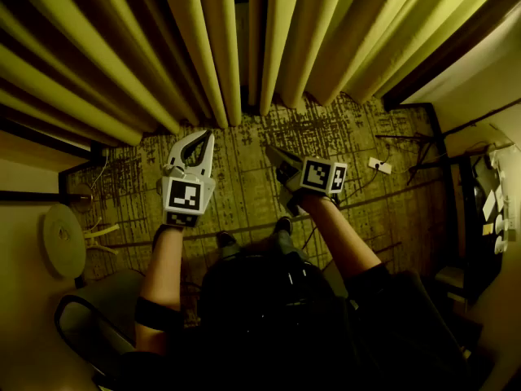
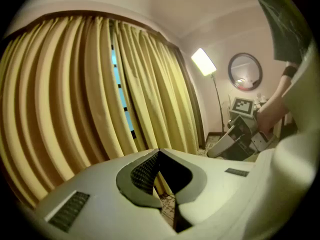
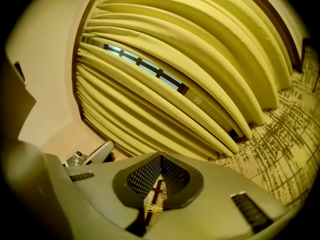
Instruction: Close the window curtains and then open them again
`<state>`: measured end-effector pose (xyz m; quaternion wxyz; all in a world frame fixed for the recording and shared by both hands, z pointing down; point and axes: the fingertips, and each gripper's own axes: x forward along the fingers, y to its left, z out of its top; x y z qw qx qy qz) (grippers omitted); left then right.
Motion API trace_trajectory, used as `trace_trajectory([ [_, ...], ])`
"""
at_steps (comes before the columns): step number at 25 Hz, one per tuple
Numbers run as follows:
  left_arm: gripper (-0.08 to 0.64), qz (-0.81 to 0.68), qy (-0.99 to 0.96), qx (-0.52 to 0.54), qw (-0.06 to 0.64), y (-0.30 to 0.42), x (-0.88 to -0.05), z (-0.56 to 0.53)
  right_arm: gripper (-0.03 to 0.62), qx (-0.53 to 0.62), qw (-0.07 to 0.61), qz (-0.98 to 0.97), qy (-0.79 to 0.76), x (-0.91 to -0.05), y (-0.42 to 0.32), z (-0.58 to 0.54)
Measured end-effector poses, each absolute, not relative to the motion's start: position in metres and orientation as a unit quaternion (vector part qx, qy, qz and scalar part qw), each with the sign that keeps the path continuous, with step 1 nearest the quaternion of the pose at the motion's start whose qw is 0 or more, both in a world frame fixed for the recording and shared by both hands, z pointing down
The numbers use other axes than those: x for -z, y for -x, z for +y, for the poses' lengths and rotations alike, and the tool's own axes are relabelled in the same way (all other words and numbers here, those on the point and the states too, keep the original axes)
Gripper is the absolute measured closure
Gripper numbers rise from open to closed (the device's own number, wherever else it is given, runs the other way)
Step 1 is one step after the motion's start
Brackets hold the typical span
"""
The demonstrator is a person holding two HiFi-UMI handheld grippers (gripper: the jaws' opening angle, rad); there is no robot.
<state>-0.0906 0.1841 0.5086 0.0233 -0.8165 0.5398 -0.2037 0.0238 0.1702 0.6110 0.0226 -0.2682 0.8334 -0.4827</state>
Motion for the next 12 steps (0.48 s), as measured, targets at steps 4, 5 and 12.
trace_trajectory([
  [4, 0.560, 0.560, 0.810, 0.170, -0.039, 0.123, -0.526, 0.189, 0.592, 0.414, -0.020, 0.861, 0.294, -0.598, -0.024, 0.167],
  [5, 0.560, 0.569, 0.804, 0.164, -0.049, 0.133, -0.528, 0.190, 0.592, 0.391, -0.033, 0.870, 0.299, -0.596, -0.021, 0.166],
  [12, 0.560, 0.609, 0.776, 0.128, -0.097, 0.163, -0.538, 0.207, 0.592, 0.098, -0.182, 0.917, 0.341, -0.569, -0.018, 0.162],
])
